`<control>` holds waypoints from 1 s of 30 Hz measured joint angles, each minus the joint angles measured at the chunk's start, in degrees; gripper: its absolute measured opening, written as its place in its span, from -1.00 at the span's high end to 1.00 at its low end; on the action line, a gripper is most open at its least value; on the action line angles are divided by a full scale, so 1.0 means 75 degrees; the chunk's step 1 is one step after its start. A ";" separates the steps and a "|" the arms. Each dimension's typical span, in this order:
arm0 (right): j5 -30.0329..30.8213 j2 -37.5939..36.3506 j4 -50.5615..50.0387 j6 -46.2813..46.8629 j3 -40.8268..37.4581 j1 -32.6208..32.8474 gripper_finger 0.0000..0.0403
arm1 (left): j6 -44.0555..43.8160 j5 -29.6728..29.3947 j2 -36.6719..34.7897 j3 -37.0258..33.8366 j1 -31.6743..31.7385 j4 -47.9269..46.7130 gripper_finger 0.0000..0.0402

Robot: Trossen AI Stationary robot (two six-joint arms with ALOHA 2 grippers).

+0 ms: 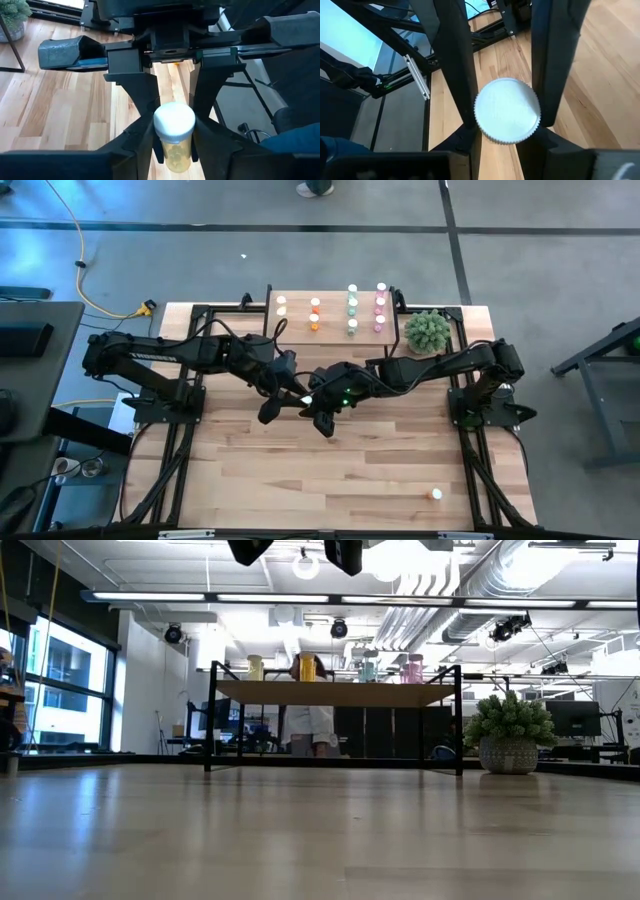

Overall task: Pick and place medicine bottles onto shelf by color
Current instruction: Put the yellow pill bottle on the shelf aligned with the other yellow pill bottles

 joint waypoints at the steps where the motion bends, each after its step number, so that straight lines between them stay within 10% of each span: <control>1: 0.0000 -0.0003 0.0000 0.0000 0.0000 0.0000 0.58 | -0.0008 0.0000 0.0000 0.0000 0.0000 -0.0005 0.41; 15: 0.0012 -0.0003 0.0000 -0.0011 0.0000 -0.0002 0.57 | -0.0057 0.0000 -0.0003 0.0000 0.0000 -0.0032 0.43; 30: 0.0209 -0.0316 -0.0571 0.0257 -0.0006 -0.0106 0.10 | 0.0246 -0.0472 -0.0010 -0.0003 0.0003 -0.0077 0.43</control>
